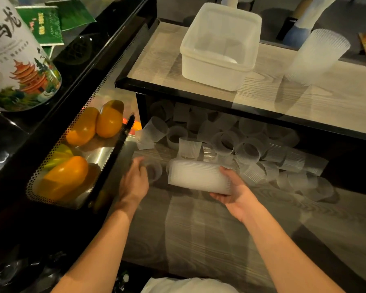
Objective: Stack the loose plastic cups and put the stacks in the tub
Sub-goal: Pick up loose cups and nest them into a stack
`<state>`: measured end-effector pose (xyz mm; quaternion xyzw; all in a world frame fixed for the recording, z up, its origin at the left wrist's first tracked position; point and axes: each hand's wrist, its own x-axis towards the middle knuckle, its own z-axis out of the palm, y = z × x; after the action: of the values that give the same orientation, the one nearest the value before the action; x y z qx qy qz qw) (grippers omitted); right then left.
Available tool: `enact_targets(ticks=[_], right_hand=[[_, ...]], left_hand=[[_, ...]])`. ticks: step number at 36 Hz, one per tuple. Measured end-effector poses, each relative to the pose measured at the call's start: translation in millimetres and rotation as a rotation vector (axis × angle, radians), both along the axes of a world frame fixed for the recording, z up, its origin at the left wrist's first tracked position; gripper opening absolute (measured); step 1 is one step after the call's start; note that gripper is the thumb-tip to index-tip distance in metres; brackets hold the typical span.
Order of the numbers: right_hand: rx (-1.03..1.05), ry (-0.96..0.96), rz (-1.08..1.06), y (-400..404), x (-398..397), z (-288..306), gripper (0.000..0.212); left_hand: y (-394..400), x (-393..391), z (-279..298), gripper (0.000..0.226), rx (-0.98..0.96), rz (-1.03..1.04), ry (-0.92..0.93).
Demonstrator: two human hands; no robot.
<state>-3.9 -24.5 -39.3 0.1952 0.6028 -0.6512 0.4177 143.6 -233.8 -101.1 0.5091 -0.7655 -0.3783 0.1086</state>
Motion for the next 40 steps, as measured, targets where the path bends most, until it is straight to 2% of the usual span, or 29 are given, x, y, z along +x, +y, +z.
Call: enact_targets(ticks=[2, 4, 5, 7, 9, 12, 14, 16, 17, 19, 21, 22, 25, 27, 29, 31, 32, 34, 37, 40], right_hand=[[0.031, 0.003, -0.041, 0.9, -2.5, 0.0, 0.029], [0.056, -0.001, -0.085, 0.9, -4.6, -0.5, 0.032], [0.063, -0.005, -0.099, 0.9, -5.2, -1.3, 0.033], [0.062, -0.011, -0.092, 1.5, -4.9, -2.8, 0.029], [0.049, -0.010, -0.063, 2.7, -4.7, -4.1, 0.023], [0.036, -0.007, -0.016, 6.2, -5.1, -4.0, 0.026], [0.010, -0.011, 0.007, 8.5, -5.0, -3.2, 0.026], [0.008, -0.007, 0.006, 10.7, -6.1, -2.3, 0.019], [0.015, 0.004, 0.000, 12.2, -7.8, -2.5, 0.017], [0.017, 0.058, 0.004, 15.2, -10.7, -4.5, 0.023], [0.015, 0.114, -0.020, 17.8, -11.6, -6.7, 0.036], [0.019, 0.127, -0.054, 18.4, -11.4, -8.2, 0.043], [0.047, 0.116, -0.161, 20.8, -12.6, -11.9, 0.055], [0.056, 0.103, -0.193, 22.4, -13.1, -13.4, 0.057], [0.053, 0.095, -0.206, 24.2, -13.0, -14.4, 0.059], [0.045, 0.091, -0.209, 26.9, -12.6, -13.7, 0.057], [0.045, 0.094, -0.205, 28.2, -13.2, -13.0, 0.051], [0.039, 0.098, -0.182, 32.1, -14.6, -10.7, 0.035], [0.040, 0.089, -0.128, 35.3, -17.8, -8.3, 0.021], [0.069, 0.073, -0.095, 33.2, -21.0, -4.9, 0.019]], left_hand=[[8.6, -6.4, 16.4, 0.026, 0.402, 0.256, 0.385], [18.1, -8.4, 31.8, 0.023, 0.770, 0.339, 0.639], [22.9, -7.7, 35.0, 0.022, 0.900, 0.310, 0.716], [33.3, -8.1, 40.3, 0.018, 1.006, 0.225, 0.727], [39.9, -13.3, 44.6, 0.018, 0.951, 0.186, 0.647], [40.6, -20.8, 41.5, 0.016, 0.833, 0.145, 0.492], [39.2, -22.7, 33.8, 0.016, 0.733, 0.000, 0.338], [40.8, -23.5, 25.2, 0.028, 0.624, -0.186, 0.193], [42.8, -23.3, 20.9, 0.033, 0.543, -0.258, 0.151], [46.7, -23.1, 13.8, 0.037, 0.238, -0.301, 0.096], [47.2, -25.0, 8.5, 0.039, -0.080, -0.212, 0.083], [46.8, -27.6, 5.4, 0.041, -0.147, -0.186, 0.051], [43.7, -37.0, -9.8, 0.055, -0.107, -0.380, -0.159], [44.0, -40.4, -18.9, 0.044, -0.114, -0.505, -0.290], [44.3, -39.9, -21.7, 0.028, -0.139, -0.524, -0.315], [44.3, -35.6, -22.4, 0.024, -0.142, -0.505, -0.225], [43.5, -32.5, -22.3, 0.030, -0.144, -0.499, -0.149], [40.6, -24.0, -19.3, 0.054, -0.144, -0.507, -0.002], [37.3, -13.6, -3.2, 0.086, 0.034, -0.476, 0.176], [33.0, -11.9, 13.1, 0.086, 0.179, -0.485, 0.240]])
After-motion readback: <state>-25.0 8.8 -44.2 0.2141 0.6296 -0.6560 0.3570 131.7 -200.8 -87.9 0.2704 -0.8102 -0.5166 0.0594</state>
